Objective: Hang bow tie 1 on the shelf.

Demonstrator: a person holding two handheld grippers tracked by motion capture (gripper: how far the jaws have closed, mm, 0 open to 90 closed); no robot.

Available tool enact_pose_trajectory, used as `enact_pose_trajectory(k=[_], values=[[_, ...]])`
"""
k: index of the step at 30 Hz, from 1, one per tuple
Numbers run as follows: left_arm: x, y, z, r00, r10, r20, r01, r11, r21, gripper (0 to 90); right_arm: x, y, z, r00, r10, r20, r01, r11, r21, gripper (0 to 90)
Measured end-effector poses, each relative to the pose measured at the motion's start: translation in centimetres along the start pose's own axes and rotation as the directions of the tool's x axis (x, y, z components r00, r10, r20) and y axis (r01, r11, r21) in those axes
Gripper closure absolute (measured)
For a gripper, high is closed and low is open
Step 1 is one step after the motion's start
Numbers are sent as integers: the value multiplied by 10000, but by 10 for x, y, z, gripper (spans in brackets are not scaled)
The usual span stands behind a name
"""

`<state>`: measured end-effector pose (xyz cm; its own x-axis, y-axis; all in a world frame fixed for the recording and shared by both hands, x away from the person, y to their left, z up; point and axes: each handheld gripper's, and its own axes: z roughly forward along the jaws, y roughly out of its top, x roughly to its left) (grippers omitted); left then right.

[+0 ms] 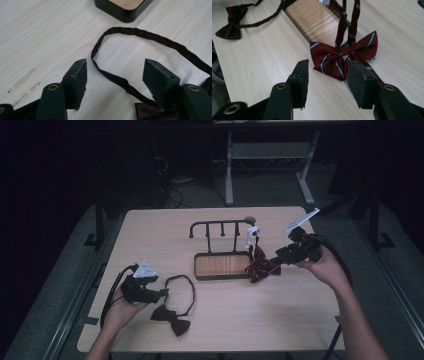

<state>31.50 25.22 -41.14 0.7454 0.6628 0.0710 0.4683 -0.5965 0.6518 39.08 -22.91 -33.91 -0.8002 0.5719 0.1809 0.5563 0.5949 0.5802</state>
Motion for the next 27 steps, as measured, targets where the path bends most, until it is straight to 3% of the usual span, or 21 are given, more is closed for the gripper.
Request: enact_pose_trajectory(k=[14, 19, 27], values=[[10, 13, 14, 9997, 159, 169, -169, 9980, 614, 436, 7, -32, 13, 10000, 87, -38, -87, 10000, -44, 446], [13, 17, 19, 9996, 1, 270, -22, 9968, 794, 450, 9, -38, 17, 10000, 61, -55, -61, 10000, -15, 430], [19, 27, 28, 9993, 110, 366, -151, 9934, 1139, 485, 14, -49, 19, 9999, 117, 32, -116, 9999, -62, 404]])
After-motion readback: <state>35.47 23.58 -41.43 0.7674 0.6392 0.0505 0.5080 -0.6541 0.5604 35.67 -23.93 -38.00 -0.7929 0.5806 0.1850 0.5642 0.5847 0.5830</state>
